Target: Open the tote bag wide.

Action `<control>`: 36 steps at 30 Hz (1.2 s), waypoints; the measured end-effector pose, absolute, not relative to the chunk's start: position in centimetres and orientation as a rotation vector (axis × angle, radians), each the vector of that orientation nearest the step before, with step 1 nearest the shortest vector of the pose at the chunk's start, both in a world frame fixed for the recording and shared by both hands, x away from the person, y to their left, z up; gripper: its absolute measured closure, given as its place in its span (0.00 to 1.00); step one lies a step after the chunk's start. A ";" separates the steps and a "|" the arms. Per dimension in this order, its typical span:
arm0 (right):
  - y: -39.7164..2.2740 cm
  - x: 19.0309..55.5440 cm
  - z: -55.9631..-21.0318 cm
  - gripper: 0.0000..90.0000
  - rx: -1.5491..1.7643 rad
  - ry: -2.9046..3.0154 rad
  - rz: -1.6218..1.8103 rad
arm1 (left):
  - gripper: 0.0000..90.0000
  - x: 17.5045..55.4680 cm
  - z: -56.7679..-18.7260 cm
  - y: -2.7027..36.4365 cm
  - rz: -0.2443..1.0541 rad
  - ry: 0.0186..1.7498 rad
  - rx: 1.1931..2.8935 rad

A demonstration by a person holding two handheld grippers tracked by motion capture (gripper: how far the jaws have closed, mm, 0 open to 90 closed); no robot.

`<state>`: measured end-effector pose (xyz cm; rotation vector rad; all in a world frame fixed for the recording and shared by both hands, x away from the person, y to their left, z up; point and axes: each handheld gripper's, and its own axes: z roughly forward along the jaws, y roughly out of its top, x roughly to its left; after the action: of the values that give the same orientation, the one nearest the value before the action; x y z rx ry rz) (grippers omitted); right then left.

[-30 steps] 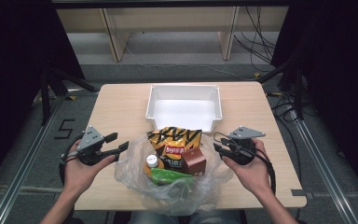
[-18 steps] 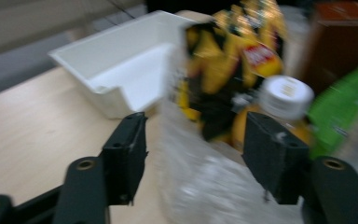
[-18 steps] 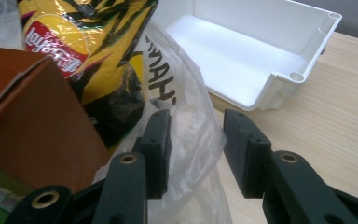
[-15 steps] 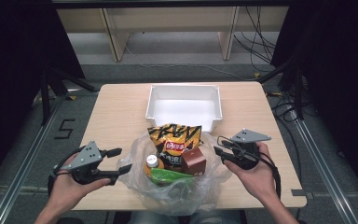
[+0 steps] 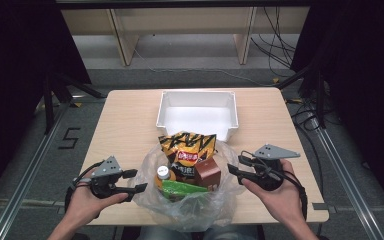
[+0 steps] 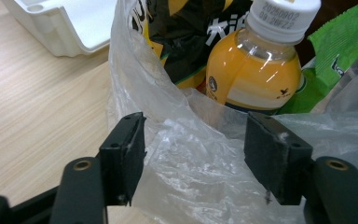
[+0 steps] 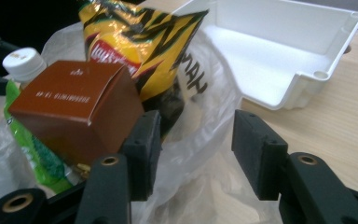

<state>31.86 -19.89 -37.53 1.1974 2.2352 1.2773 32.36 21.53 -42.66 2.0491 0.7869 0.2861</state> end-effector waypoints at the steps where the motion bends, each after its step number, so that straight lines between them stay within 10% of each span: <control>1: -19.8 31.8 -37.7 0.59 1.202 2.254 1.247 | 0.46 32.3 -42.8 21.4 0.280 0.809 2.054; 9: -18.8 31.9 -40.4 0.91 1.245 2.425 1.126 | 0.69 33.2 -44.4 20.6 0.249 0.821 2.186; 21: -18.6 33.4 -44.6 0.89 1.246 2.551 0.860 | 0.96 35.1 -47.7 18.8 0.288 0.822 2.438; 36: -19.6 34.1 -46.1 0.93 1.291 2.561 0.741 | 0.95 35.9 -49.3 18.6 0.392 0.817 2.526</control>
<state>34.11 -19.57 -46.13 1.2907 2.5614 0.7411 35.86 18.59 -49.26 2.5264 0.8167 0.3923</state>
